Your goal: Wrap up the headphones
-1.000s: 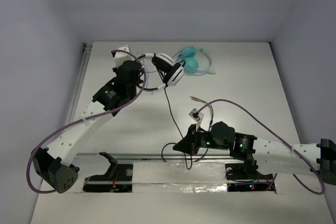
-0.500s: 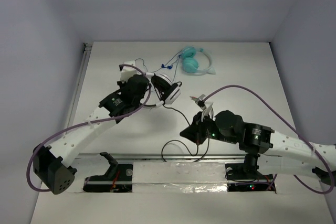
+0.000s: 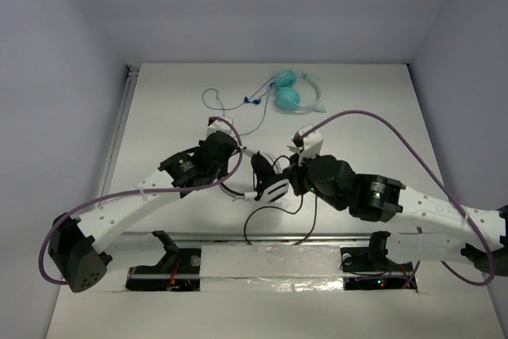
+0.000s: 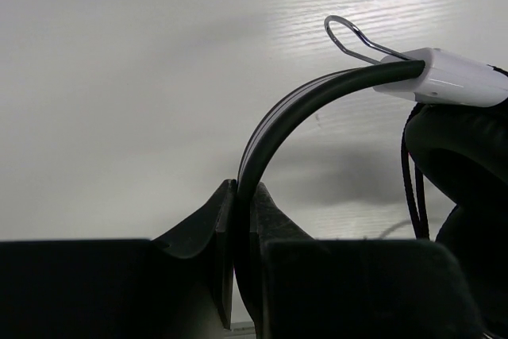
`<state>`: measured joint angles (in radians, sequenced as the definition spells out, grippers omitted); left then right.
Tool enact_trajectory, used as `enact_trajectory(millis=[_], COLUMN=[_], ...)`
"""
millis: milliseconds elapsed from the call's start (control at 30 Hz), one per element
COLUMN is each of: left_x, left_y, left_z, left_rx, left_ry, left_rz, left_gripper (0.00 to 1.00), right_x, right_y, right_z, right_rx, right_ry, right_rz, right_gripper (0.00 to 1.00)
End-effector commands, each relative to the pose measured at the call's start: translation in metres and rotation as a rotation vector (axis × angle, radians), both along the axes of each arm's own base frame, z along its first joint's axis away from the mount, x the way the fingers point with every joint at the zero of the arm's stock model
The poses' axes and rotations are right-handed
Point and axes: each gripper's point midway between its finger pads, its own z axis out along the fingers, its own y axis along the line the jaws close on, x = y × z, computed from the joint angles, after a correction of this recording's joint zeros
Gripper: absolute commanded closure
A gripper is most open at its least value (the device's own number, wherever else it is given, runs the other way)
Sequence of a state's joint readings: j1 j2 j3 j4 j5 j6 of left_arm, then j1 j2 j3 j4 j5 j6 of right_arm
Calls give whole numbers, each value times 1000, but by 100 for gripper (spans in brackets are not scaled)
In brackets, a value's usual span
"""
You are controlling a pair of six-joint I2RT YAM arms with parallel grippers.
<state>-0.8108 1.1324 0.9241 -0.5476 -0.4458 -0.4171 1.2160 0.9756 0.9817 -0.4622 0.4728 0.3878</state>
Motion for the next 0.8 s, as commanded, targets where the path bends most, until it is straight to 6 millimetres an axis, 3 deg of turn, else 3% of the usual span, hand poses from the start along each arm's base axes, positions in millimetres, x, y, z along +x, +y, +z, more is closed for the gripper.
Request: enact_trajectory(millis=[0,167,333,467,600,767], left_x=[-9,-23,-29,-35,-32,-37], left_y=[-35,-53,-61,-70,-66,-70], left_z=[26,25,31,46,71,86], left_rx=[-149,-171,-205,-267,-295,-317], left_ry=[-44,-29,-29,-47,-106,-119], left_rz=[-136,-252,-313,-375,-351,-402], left_gripper=[100,100,100,100,100,100], right_x=[41,76,105,117,116,121], right_y=[-7,-6,-19,-20,-16,-22], right_z=[30,29,33,15,-4,-27], right_rx=[-35,-59,-60,-94,-89,-79], right_ry=[-145,-179,-195,-172,-129,-81], right_rz=[-151,-253,-321,-312,-312,-339], right_gripper=[100,100,100,95,83,78])
